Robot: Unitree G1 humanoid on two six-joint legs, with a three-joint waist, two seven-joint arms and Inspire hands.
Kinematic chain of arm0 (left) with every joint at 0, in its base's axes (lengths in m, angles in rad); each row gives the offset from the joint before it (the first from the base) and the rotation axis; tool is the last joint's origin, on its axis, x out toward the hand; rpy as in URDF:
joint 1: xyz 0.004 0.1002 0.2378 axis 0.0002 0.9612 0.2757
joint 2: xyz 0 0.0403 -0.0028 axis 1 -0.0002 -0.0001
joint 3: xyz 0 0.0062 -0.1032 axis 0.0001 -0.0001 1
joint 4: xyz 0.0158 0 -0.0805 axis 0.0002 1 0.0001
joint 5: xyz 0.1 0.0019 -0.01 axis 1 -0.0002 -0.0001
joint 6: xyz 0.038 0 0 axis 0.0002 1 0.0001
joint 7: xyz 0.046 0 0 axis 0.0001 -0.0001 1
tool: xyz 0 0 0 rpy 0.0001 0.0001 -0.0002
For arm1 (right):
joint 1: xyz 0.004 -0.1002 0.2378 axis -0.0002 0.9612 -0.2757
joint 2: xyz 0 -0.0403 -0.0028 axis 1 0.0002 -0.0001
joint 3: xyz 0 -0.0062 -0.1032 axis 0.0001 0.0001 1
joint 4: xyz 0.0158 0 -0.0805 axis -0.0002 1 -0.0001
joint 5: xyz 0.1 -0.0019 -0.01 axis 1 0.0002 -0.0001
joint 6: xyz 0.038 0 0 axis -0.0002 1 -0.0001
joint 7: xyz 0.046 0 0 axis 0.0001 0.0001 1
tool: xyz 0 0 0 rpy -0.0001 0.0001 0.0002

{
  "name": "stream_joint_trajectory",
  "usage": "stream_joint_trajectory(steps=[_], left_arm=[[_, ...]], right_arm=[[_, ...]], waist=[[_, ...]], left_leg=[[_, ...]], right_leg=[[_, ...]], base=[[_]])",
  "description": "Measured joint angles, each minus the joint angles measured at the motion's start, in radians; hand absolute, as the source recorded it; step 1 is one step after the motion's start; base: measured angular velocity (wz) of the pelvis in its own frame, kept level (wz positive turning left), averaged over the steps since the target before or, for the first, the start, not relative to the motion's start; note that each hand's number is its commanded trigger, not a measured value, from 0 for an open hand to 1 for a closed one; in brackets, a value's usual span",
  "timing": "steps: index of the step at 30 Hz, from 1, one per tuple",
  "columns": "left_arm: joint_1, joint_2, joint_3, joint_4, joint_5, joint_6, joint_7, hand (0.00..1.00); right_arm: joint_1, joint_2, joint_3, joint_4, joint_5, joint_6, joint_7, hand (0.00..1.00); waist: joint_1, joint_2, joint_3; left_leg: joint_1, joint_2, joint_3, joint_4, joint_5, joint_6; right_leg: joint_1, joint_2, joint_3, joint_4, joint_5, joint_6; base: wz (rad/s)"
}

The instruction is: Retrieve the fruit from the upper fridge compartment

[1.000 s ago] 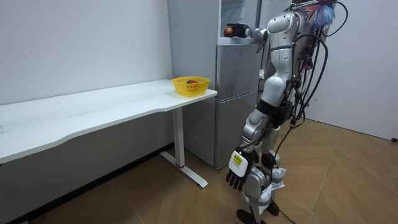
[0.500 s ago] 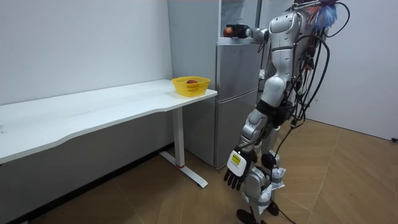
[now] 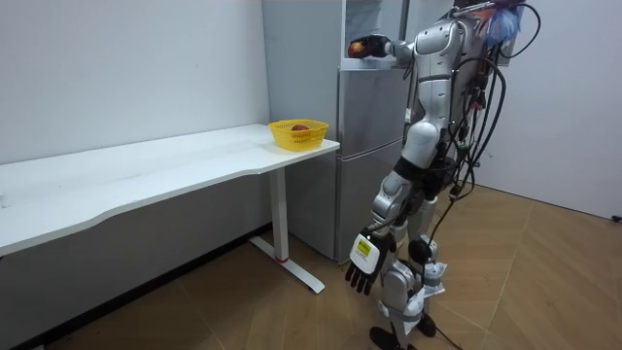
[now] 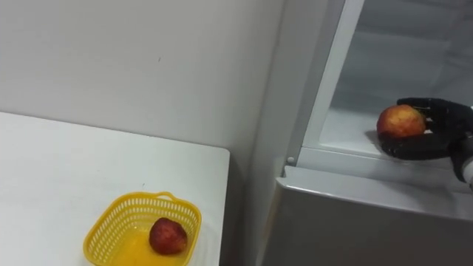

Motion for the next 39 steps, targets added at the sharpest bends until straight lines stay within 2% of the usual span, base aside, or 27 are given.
stream_joint_trajectory(steps=[4,11,16,22,28,29,32,34,37,39], left_arm=[[0.002,-0.004,-0.001,0.000,0.000,0.002,0.006,0.00],[0.004,-0.006,-0.001,0.000,0.000,-0.004,0.020,0.00],[-0.002,-0.007,-0.008,0.000,-0.001,-0.005,0.019,0.00],[-0.015,-0.004,-0.049,0.000,-0.038,-0.006,0.026,0.00],[-0.018,-0.005,-0.048,0.000,-0.037,-0.033,0.036,0.00],[-0.018,-0.006,-0.048,0.000,-0.037,-0.035,0.042,0.00],[-0.006,-0.009,-0.049,0.000,-0.036,-0.034,0.047,0.00],[-0.003,-0.009,-0.050,0.000,-0.036,-0.035,0.048,0.00],[-0.009,-0.015,-0.082,0.009,-0.036,-0.042,0.071,0.00],[-0.013,-0.022,-0.087,0.031,-0.037,-0.055,0.073,0.00]], right_arm=[[0.000,0.000,0.000,-0.003,0.004,-0.001,-0.004,1.00],[0.000,0.000,0.000,-0.026,0.012,-0.002,-0.032,1.00],[0.010,0.004,0.003,-0.081,0.056,-0.001,-0.067,1.00],[0.086,0.013,0.003,-0.208,0.070,-0.001,-0.148,1.00],[0.177,0.027,-0.004,-0.359,0.064,-0.003,-0.255,1.00],[0.194,0.040,-0.011,-0.400,0.062,-0.003,-0.280,1.00],[0.234,0.089,-0.014,-0.505,0.063,-0.003,-0.331,1.00],[0.247,0.120,-0.014,-0.550,0.061,-0.003,-0.353,1.00],[0.271,0.173,-0.015,-0.634,0.059,-0.006,-0.397,1.00],[0.306,0.192,-0.017,-0.697,0.042,-0.012,-0.425,1.00]], waist=[[0.005,0.006,0.0001],[0.005,0.029,-0.0028],[0.000,0.038,0.0020],[-0.001,0.041,0.0012],[-0.005,0.047,0.0012],[-0.005,0.052,0.0034],[-0.017,0.070,-0.0038],[-0.027,0.082,-0.0048],[-0.031,0.106,0.0020],[-0.030,0.119,-0.0014]], left_leg=[[0.002,0.001,0.003,0.001,0.000,0.000],[0.001,0.003,0.003,-0.002,0.000,-0.001],[-0.006,0.004,0.007,-0.002,0.000,-0.001],[-0.021,0.005,0.008,0.012,0.001,-0.002],[-0.036,0.006,0.009,0.017,0.000,-0.003],[-0.037,0.006,0.010,0.018,0.000,-0.003],[-0.038,0.006,0.011,0.018,0.000,-0.003],[-0.038,0.006,0.011,0.019,0.000,-0.003],[-0.034,0.007,0.029,0.019,0.000,-0.003],[-0.036,0.007,0.031,0.017,0.000,-0.003]], right_leg=[[-0.005,0.000,0.001,0.001,0.000,-0.001],[-0.008,0.000,0.001,0.005,0.001,-0.001],[-0.014,0.000,0.003,0.018,0.001,-0.001],[-0.024,0.000,0.003,0.018,0.001,-0.002],[-0.037,0.000,0.004,0.018,0.002,-0.003],[-0.037,0.000,0.004,0.018,0.002,-0.004],[-0.040,-0.001,0.004,0.019,0.003,-0.004],[-0.039,-0.001,0.005,0.020,0.003,-0.004],[-0.043,0.000,0.014,0.025,0.003,-0.004],[-0.056,-0.001,0.019,0.035,0.002,-0.004]], base=[[0.00],[0.00],[-0.01],[0.00],[0.00],[0.00],[0.00],[-0.02],[-0.09],[-0.09]])
